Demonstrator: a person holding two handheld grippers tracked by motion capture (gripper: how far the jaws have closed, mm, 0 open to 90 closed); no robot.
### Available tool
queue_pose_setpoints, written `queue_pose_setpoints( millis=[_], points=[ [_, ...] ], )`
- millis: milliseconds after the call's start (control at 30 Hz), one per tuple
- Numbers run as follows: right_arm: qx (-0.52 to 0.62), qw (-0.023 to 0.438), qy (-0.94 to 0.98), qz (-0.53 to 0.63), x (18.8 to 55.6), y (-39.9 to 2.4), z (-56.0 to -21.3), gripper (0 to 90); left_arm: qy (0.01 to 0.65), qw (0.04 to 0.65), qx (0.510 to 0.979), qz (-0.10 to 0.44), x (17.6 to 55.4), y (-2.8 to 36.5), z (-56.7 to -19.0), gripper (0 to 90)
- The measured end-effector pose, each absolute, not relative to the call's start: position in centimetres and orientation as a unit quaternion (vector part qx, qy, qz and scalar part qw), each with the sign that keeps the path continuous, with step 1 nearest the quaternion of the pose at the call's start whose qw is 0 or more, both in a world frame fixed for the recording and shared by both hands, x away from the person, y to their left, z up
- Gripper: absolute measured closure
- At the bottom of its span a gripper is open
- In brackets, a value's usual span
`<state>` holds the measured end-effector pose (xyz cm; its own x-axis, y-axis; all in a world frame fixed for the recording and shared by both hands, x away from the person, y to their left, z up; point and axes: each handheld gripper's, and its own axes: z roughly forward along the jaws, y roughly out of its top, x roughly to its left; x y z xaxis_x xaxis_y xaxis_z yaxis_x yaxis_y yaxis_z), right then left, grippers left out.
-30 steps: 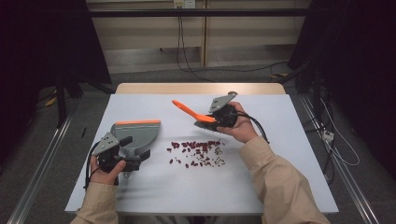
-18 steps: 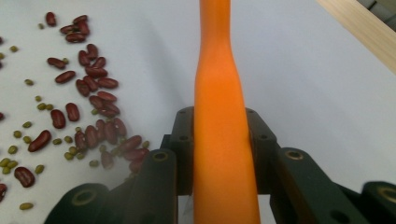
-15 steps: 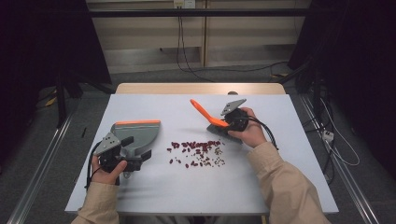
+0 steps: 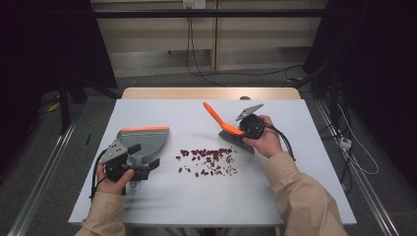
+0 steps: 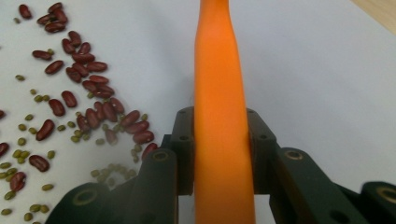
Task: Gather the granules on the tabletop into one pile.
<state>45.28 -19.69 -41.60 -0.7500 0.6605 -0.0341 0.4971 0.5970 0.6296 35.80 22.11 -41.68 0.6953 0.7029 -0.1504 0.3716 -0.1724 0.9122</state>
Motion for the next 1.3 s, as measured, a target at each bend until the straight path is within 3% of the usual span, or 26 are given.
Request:
queue_pose_setpoints(
  millis=[467,867,1300],
  points=[
    [0.258,0.141,0.898,0.328,42.4,-18.7,-42.0,70.4,0.36,0.532,0.75,0.157,35.8,22.1,-41.7,5.1],
    [0.232,0.12,0.9,0.35,41.2,-17.5,-41.7,70.6,0.358,0.531,0.751,0.159,35.8,22.1,-41.7,5.1],
    [0.212,0.145,0.883,0.393,45.5,-15.9,-40.7,70.7,0.361,0.533,0.748,0.159,35.8,22.3,-41.6,5.1]
  ],
)
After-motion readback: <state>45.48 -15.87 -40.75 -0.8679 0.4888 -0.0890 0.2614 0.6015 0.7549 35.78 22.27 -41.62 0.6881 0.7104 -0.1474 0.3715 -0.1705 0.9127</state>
